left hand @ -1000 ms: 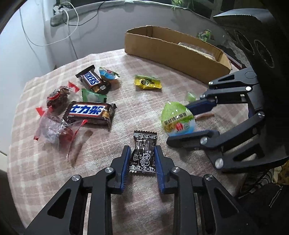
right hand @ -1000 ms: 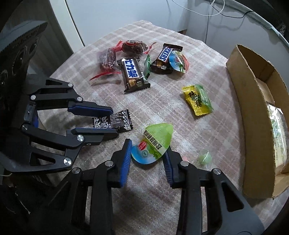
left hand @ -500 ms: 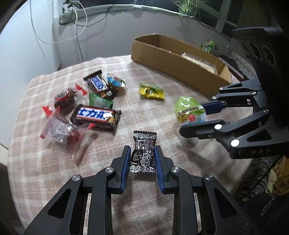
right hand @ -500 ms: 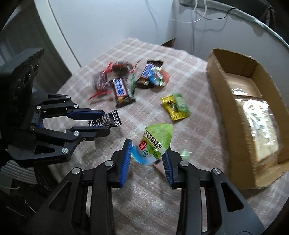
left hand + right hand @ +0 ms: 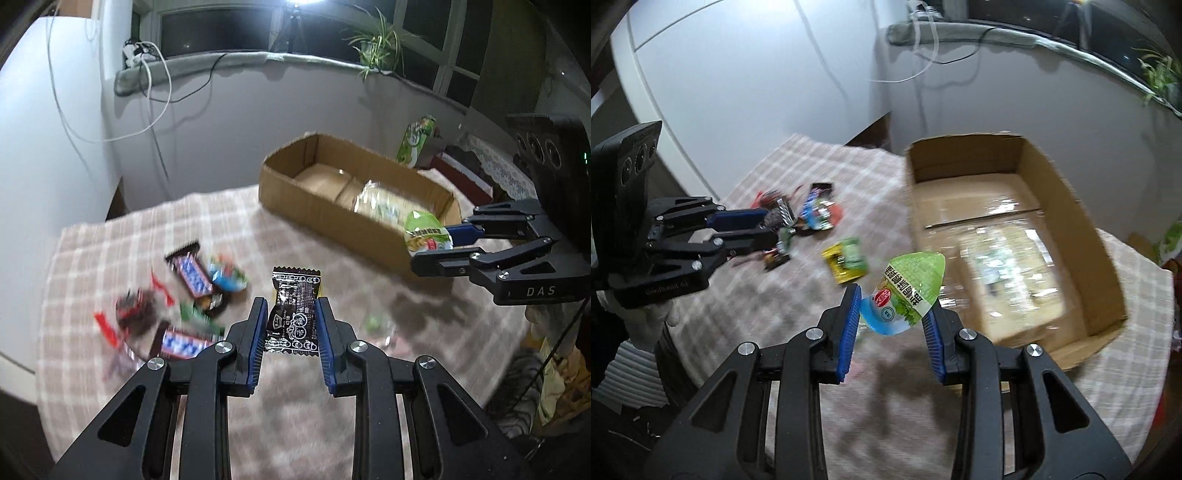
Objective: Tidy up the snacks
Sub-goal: 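Carry both snacks into the box and open both grippers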
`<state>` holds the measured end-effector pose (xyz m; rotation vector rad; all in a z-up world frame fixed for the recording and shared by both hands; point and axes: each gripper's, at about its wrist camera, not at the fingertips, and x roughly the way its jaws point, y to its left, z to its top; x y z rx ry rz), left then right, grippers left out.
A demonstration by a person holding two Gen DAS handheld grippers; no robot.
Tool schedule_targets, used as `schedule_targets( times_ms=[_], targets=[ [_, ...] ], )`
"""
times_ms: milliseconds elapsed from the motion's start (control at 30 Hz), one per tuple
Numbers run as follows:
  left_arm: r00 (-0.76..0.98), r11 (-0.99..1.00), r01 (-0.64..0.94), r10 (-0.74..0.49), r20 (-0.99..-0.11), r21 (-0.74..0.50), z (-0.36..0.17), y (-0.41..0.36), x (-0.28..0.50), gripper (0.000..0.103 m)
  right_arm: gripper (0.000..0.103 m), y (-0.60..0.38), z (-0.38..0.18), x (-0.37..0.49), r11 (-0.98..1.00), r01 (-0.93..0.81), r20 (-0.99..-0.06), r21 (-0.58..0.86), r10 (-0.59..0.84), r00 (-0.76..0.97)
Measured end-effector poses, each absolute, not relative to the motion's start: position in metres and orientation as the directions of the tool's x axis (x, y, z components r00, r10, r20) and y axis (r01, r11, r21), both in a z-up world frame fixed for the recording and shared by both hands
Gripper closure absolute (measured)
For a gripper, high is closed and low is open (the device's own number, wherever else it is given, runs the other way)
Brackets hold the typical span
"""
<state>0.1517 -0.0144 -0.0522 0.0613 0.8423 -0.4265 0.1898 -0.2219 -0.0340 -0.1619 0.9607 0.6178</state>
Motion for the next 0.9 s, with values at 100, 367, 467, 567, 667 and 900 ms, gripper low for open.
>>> schedule_targets(
  times_ms=[100,367,467,567,667,900],
  targets=[
    [0.595,0.914,0.389,-0.346,-0.725,-0.117,-0.047,-0.020,0.164,0.079,0.069,-0.238,-0.031,0.200,0.835,-0.534,-0.802,0.134,0.408,0.437],
    [0.599,0.912,0.391,-0.353,-0.719,-0.122,-0.041,-0.041,0.199,0.079,0.069,-0.281,-0.030,0.228,0.882,-0.454,-0.802,0.124,0.359,0.477],
    [0.598,0.912,0.390,-0.358,-0.717,-0.130,-0.040,-0.048,0.211,0.079,0.069,-0.294,-0.032,0.237,0.895,-0.428,-0.806,0.128,0.346,0.481],
    [0.594,0.910,0.392,-0.362,-0.718,-0.134,-0.041,-0.057,0.225,0.079,0.069,-0.306,-0.035,0.247,0.906,-0.405,-0.811,0.125,0.329,0.484],
    [0.591,0.908,0.398,-0.363,-0.721,-0.130,-0.042,-0.067,0.237,0.079,0.069,-0.315,-0.039,0.254,0.911,-0.390,-0.813,0.130,0.323,0.484],
    [0.573,0.902,0.414,-0.364,-0.734,-0.125,-0.048,-0.088,0.256,0.079,0.069,-0.326,-0.048,0.267,0.918,-0.370,-0.821,0.140,0.317,0.475]
  ],
)
